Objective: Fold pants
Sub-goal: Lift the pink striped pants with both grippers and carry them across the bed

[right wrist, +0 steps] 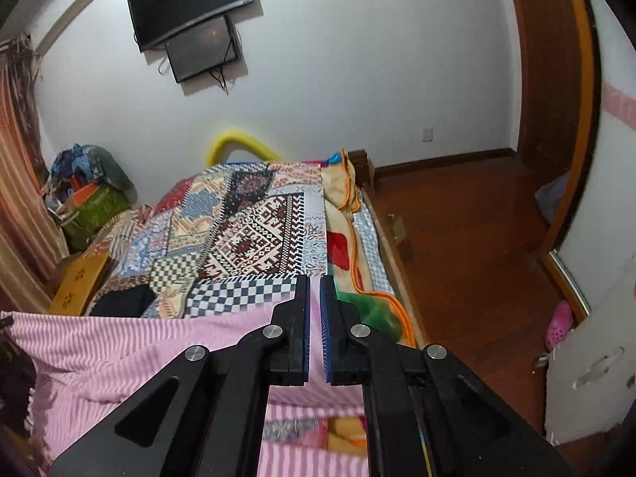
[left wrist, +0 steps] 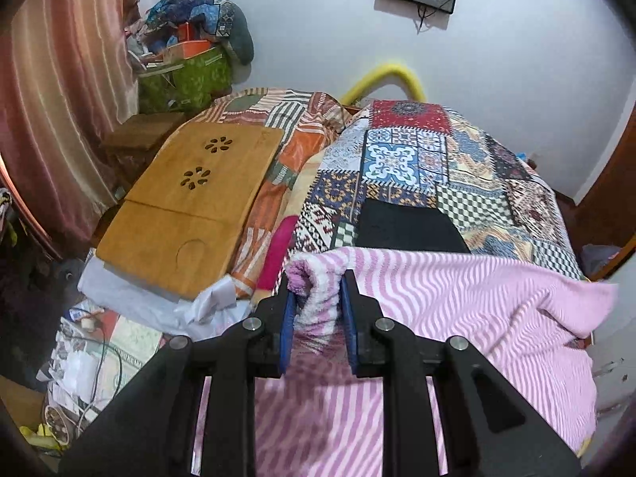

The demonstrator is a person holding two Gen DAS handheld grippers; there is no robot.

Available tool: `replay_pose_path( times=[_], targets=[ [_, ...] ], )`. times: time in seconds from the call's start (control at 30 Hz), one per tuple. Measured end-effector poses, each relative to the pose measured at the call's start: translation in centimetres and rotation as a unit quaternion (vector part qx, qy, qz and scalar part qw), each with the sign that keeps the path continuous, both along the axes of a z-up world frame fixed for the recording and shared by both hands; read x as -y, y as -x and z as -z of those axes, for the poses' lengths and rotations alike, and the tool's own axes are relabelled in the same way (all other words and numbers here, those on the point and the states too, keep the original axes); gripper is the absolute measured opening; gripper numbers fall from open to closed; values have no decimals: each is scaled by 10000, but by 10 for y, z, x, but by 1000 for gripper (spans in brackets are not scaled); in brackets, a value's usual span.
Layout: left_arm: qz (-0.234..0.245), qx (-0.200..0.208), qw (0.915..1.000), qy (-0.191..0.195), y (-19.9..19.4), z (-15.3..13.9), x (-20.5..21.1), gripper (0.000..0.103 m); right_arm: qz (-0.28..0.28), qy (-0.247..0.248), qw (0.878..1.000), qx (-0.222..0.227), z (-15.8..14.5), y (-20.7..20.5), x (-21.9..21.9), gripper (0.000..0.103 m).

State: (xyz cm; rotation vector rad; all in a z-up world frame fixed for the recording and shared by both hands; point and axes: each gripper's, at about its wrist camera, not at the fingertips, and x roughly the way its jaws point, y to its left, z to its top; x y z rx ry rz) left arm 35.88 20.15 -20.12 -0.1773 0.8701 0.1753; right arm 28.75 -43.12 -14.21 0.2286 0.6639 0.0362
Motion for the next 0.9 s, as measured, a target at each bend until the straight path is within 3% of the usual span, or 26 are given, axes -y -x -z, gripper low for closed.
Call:
replay_pose_path(
  times=[0.2, 0.4, 0.5, 0.63, 0.9],
  targets=[
    [228, -26, 9997, -87, 37, 4, 8, 21, -72, 102, 9999, -81, -4, 34, -8, 4],
    [293, -187, 9991, -239, 29, 21, 17, 21, 62, 26, 9984, -564, 29, 18, -3, 6],
    [333, -203, 9987, -338, 25, 28, 22, 21, 38, -33, 9956, -932, 62, -13, 0, 16],
    [348, -301, 9978, -487, 14, 42, 28, 21, 46, 33, 9933, -1152, 98, -47, -4, 48],
    [266, -538, 9975, -375, -17, 71, 28, 21, 252, 4, 9872, -1573, 165, -107, 5, 48]
  ],
)
